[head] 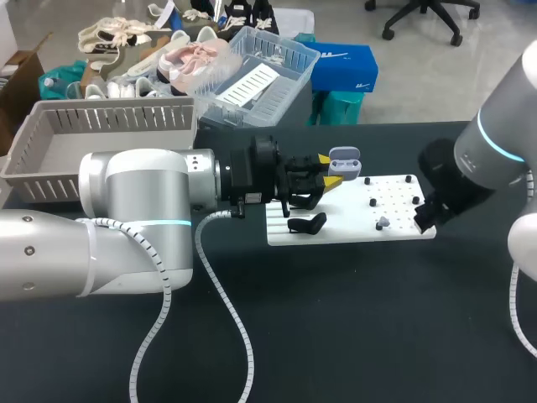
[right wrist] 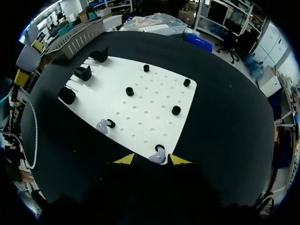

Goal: Pick up each earbud case from the left stands, insert the matching earbuds, close the lid, and place the case in the box.

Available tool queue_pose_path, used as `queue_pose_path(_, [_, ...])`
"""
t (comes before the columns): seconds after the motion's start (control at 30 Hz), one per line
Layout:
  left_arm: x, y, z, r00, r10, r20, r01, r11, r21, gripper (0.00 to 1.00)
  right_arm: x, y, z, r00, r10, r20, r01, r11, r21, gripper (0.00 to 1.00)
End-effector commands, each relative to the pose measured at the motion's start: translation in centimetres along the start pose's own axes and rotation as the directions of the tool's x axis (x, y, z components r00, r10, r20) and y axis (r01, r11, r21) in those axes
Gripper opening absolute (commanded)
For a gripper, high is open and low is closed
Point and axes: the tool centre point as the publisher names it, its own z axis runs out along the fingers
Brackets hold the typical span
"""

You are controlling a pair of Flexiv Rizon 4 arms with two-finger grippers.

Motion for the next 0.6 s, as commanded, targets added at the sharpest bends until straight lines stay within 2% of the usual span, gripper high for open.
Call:
queue_pose_path(0.03, [0.07,-0.06,0.00,1.000,0.002,0.003,-0.002,1.000,-0.005,0.00,0.41,0.12,0.21,1.000,0.013,0.009,-0.013,1.000,0.010,0.41])
queue_pose_path(0.6, [0.07,-0.06,0.00,1.000,0.002,0.003,-0.002,1.000,-0.005,0.00,0.34,0.08,0.34,0.996,0.085,0.029,-0.085,0.996,0.010,0.40])
